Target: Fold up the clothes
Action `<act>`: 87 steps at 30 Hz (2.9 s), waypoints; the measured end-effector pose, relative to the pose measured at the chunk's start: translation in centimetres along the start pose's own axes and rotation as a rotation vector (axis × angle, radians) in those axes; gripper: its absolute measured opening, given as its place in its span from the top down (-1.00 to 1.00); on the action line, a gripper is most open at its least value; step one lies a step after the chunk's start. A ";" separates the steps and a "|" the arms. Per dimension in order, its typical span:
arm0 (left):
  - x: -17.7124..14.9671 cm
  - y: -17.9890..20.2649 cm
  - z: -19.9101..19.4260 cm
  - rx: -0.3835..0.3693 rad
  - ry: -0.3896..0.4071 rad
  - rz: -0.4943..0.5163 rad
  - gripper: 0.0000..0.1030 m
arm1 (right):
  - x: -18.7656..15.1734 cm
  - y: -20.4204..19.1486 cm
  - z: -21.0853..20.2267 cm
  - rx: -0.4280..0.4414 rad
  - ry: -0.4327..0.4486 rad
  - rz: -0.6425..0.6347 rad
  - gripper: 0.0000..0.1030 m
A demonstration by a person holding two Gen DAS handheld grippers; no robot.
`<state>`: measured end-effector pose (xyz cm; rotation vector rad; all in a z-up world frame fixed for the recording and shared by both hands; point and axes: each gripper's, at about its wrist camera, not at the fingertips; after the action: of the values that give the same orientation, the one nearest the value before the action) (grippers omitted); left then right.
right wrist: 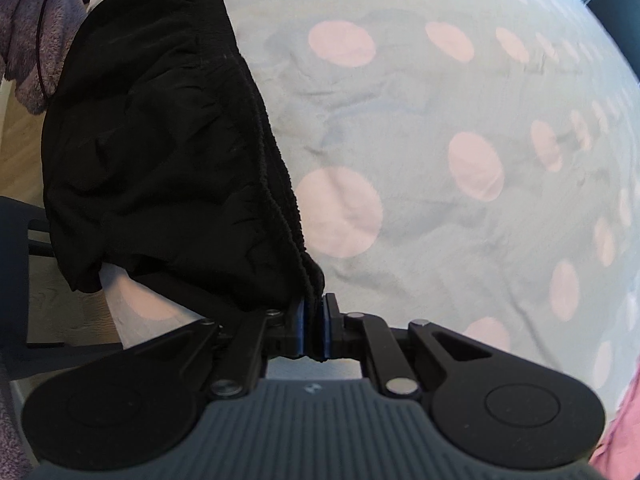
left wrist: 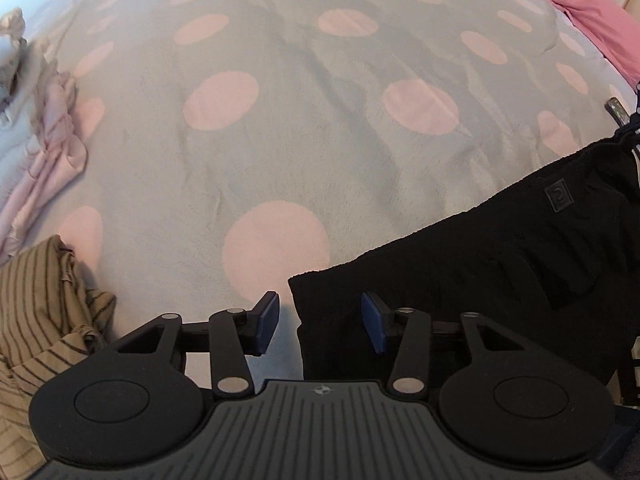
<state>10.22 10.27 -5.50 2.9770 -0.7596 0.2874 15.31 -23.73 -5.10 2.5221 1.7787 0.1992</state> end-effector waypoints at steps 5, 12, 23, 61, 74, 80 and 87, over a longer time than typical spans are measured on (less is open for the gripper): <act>0.0 0.0 1.0 -0.022 -0.015 -0.005 0.27 | -0.6 1.2 0.0 0.098 -0.003 0.045 0.20; 0.0 -0.5 0.9 -0.050 -0.001 -0.025 0.17 | -0.6 3.3 1.3 0.156 -0.025 0.129 0.09; 0.5 0.4 0.5 -0.045 0.018 -0.012 0.76 | -0.5 1.4 2.0 0.100 -0.023 0.059 0.75; 0.5 7.2 -32.9 0.265 0.880 -0.037 0.85 | -2.5 -4.9 -27.3 -0.847 0.395 0.234 0.79; 2.9 7.7 -32.4 0.302 0.901 -0.022 0.85 | -0.8 -3.0 -29.8 -0.906 0.387 0.251 0.78; 7.6 5.9 -28.5 0.327 0.841 -0.019 0.85 | 2.3 1.6 -27.8 -0.902 0.336 0.291 0.78; 13.9 4.1 -25.2 0.348 0.810 -0.015 0.85 | 5.1 7.5 -24.9 -0.969 0.332 0.386 0.78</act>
<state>16.05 2.65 21.94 2.7157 -0.6084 1.6232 20.67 -22.33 20.80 2.0776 0.8408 1.2055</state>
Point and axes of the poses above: each gripper's, at about its wrist camera, not at the fingertips, and z roughly the way its jaws point, y to its right, x to its top, and after that the axes turned 7 degrees about -y, right-handed
